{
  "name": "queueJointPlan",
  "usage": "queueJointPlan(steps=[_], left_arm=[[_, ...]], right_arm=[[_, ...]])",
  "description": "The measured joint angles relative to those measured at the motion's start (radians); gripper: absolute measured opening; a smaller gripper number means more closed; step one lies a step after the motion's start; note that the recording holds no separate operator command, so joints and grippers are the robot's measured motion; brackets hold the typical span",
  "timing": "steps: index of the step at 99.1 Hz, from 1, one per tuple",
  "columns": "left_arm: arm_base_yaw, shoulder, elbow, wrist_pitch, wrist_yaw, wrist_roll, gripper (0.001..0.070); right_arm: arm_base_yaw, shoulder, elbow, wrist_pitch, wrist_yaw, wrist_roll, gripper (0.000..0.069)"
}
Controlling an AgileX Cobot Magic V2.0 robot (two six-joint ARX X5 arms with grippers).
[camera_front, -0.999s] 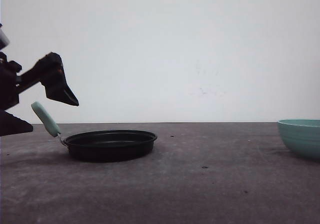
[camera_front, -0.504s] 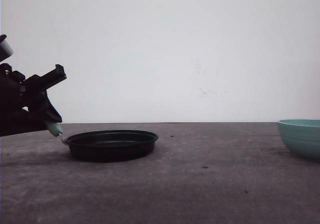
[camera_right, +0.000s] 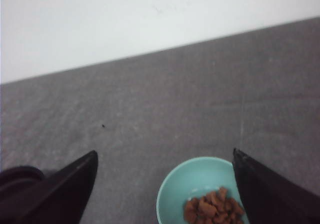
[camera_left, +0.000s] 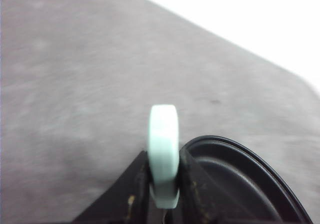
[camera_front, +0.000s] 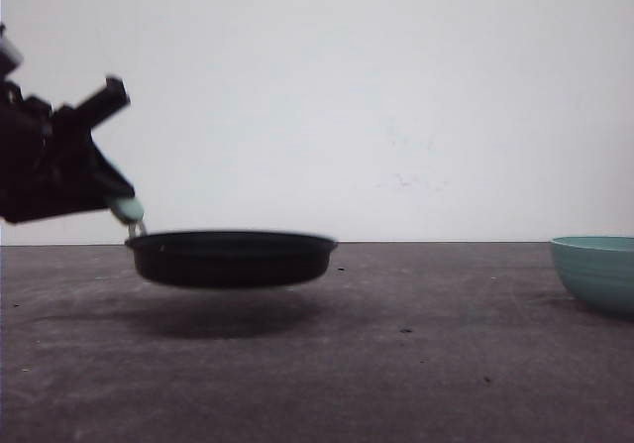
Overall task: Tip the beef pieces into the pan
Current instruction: 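Grasp the pan handle with the left gripper and lift the pan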
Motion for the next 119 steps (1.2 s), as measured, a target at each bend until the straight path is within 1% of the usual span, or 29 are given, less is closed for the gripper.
queueJointPlan(steps=[16, 27, 35, 47, 55, 63, 70, 78, 86, 99, 105, 119], left_arm=[[0.0, -0.177, 0.001, -0.117, 0.029, -0.005, 0.0054], [0.0, -0.311, 0.02, -0.249, 0.045, -0.008, 0.0054], [0.0, -0.401, 0.043, -0.344, 0.07, -0.008, 0.0054], [0.0, -0.517, 0.067, -0.449, 0.123, -0.009, 0.0054], [0.0, -0.58, 0.072, -0.513, 0.146, -0.009, 0.0054], [0.0, -0.635, 0.073, -0.581, 0.163, -0.009, 0.0054], [0.0, -0.674, 0.073, -0.623, 0.169, -0.009, 0.0054], [0.0, -0.716, 0.073, -0.658, 0.169, -0.011, 0.0054], [0.0, -0.752, 0.073, -0.687, 0.174, -0.02, 0.0054], [0.0, -0.791, 0.073, -0.703, 0.197, -0.031, 0.0054], [0.0, -0.804, 0.073, -0.71, 0.198, -0.035, 0.0054], [0.0, -0.811, 0.074, -0.713, 0.198, -0.041, 0.0054]], right_arm=[[-0.011, 0.075, 0.0, -0.039, 0.031, 0.039, 0.0534], [-0.039, 0.146, 0.0, -0.046, 0.031, 0.085, 0.0534], [-0.064, 0.203, 0.0, -0.047, 0.019, 0.105, 0.0528], [-0.114, 0.293, 0.0, -0.038, 0.013, 0.115, 0.051], [-0.151, 0.357, 0.0, -0.012, -0.019, 0.12, 0.0475], [-0.185, 0.423, 0.0, 0.032, -0.072, 0.127, 0.0461], [-0.208, 0.478, 0.0, 0.071, -0.11, 0.134, 0.0457], [-0.219, 0.54, 0.0, 0.1, -0.114, 0.138, 0.045], [-0.224, 0.606, 0.0, 0.126, -0.117, 0.142, 0.0426], [-0.224, 0.689, 0.0, 0.189, -0.132, 0.142, 0.0406], [-0.224, 0.715, 0.0, 0.222, -0.133, 0.142, 0.0369], [-0.224, 0.764, 0.0, 0.271, -0.132, 0.142, 0.02]])
